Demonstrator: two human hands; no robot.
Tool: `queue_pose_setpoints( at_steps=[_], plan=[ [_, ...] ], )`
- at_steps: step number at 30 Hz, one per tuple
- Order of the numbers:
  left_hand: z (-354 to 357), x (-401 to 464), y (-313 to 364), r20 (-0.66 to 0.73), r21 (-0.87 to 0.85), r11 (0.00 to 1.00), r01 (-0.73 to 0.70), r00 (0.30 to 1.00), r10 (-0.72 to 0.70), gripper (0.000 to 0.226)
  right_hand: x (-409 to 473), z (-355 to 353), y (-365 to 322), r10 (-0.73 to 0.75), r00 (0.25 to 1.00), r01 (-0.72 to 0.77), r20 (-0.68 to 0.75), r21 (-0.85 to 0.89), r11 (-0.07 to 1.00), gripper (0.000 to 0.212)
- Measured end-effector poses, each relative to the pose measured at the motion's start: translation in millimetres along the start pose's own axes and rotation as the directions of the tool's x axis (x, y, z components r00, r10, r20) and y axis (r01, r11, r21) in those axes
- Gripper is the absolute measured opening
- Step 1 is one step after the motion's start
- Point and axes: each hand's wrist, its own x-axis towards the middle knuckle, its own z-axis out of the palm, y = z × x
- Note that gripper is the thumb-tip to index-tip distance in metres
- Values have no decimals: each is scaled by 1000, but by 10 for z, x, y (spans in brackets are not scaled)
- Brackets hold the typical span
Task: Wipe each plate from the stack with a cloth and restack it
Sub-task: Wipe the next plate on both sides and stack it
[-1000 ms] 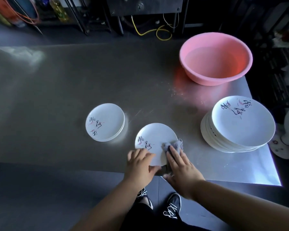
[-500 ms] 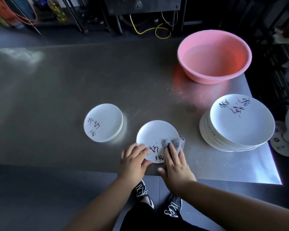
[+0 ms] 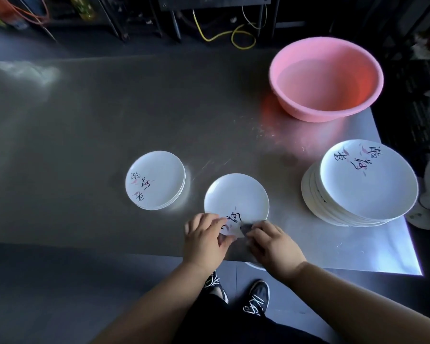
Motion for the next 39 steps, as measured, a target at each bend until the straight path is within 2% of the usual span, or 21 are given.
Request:
queue_pose_setpoints(
  at_steps=[1, 2, 4, 6, 8, 10, 12, 14, 16, 19, 21, 24, 26, 27, 29, 31, 33, 34, 35, 37, 39],
  plan=[
    [-42, 26, 2, 14, 0, 1000, -1, 1000, 1, 41, 73, -103, -57, 99, 995, -99, -4, 45, 994, 12],
    [-80, 51, -10, 32, -3, 1000, 9, 999, -9, 43, 169, -233, -124, 237, 971, -237, 15, 61, 969, 20],
    [-158, 101, -42, 69, -34, 998, 60, 996, -57, 50, 371, -448, -175, 495, 858, -501, 140, 15, 865, 32],
    [-250, 193, -53, 154, -124, 975, 184, 974, -165, 60, 576, -586, -144, 622, 743, -630, 247, -58, 775, 35],
    [-397, 352, -30, 293, -202, 915, 349, 913, -284, 70, 763, -656, -81, 682, 665, -673, 306, -152, 724, 41],
    [-542, 516, -43, 419, -117, 899, 422, 842, -340, 60, 907, -666, 0, 709, 597, -693, 374, -205, 691, 47],
    [-621, 642, -119, 528, -25, 907, 420, 776, -345, 43, 1023, -636, 65, 714, 558, -705, 424, -212, 677, 54],
    [-670, 762, -187, 612, -60, 878, 475, 712, -344, 49, 1122, -615, 12, 731, 511, -745, 451, -191, 639, 50],
    [-659, 878, -220, 667, -137, 831, 539, 670, -325, 58, 1203, -614, -59, 756, 422, -811, 500, -165, 561, 39],
    [-765, 1007, -168, 738, -201, 766, 611, 609, -291, 49, 1276, -688, -198, 764, 324, -872, 558, -137, 469, 59],
    [-850, 1064, -151, 744, -233, 744, 626, 607, -278, 55, 1286, -748, -273, 758, 332, -907, 561, -31, 421, 66],
    [-1056, 1135, -91, 682, -284, 727, 625, 665, -305, 60, 1299, -840, -319, 802, 459, -886, 381, 129, 446, 55],
    [-1238, 1186, -31, 606, -391, 679, 622, 729, -318, 57, 1324, -944, -404, 800, 548, -833, 243, 244, 496, 50],
    [-1327, 1211, 3, 559, -484, 631, 607, 769, -311, 54, 1342, -1031, -493, 789, 592, -791, 161, 305, 531, 42],
    [-1501, 1274, 77, 463, -675, 493, 550, 835, -297, 57, 1368, -1208, -669, 775, 632, -662, -15, 510, 549, 32],
    [-1645, 1346, 150, 399, -811, 305, 499, 854, -335, 50, 1394, -1433, -874, 727, 677, -500, -110, 657, 565, 24],
    [-1786, 1441, 183, 407, -887, 59, 457, 837, -366, 20, 1413, -1596, -982, 671, 720, -435, -178, 638, 636, 19],
    [-1862, 1496, 185, 430, -897, -55, 439, 834, -346, 16, 1426, -1657, -1014, 641, 738, -428, -211, 588, 686, 20],
    [-1951, 1555, 189, 444, -896, -144, 420, 842, -305, 25, 1443, -1703, -1021, 608, 756, -427, -241, 523, 738, 20],
    [-2086, 1661, 170, 456, -879, -256, 403, 866, -204, 46, 1483, -1791, -1050, 554, 775, -440, -304, 370, 818, 18],
    [-2229, 1723, 186, 443, -875, -256, 411, 893, -82, 51, 1542, -1860, -1083, 520, 754, -452, -402, 258, 854, 20]
  ],
)
